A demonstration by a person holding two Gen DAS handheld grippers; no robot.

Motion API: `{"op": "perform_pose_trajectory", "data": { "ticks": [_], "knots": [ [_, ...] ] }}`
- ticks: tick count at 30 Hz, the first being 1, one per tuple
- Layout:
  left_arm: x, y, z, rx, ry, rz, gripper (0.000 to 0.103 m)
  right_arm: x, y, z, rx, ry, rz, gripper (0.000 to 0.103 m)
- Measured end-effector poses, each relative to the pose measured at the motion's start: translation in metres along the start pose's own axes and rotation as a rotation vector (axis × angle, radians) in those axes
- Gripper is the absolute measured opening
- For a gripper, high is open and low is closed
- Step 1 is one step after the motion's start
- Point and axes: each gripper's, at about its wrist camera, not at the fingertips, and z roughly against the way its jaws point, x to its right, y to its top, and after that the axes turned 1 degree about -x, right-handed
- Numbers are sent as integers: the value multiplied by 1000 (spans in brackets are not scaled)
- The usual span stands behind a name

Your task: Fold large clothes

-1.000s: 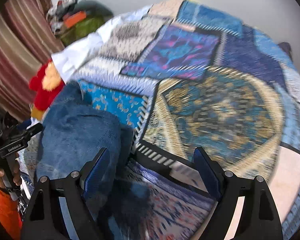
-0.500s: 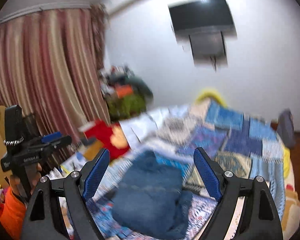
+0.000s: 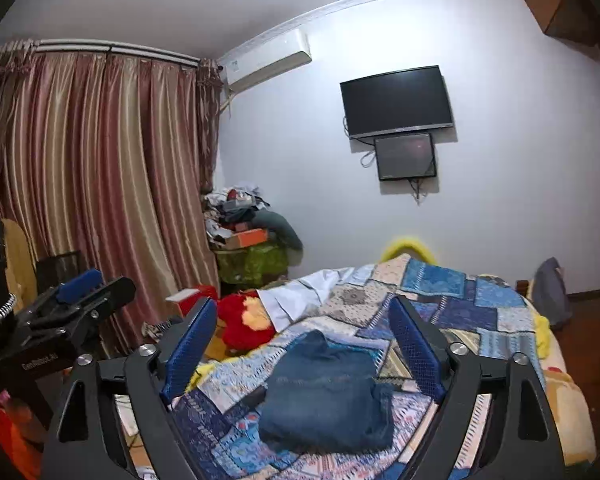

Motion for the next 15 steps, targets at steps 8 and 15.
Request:
{"op": "perform_pose_trajectory", "data": {
  "ticks": [8,15],
  "knots": [
    [12,-16,1,-57,-7,-16,103,-6,-17,21,-8,-107,14,103],
    [16,-19,-2,-59,-8,-2,103,4,-23,14,-43,-118,-13,103]
  ]
}}
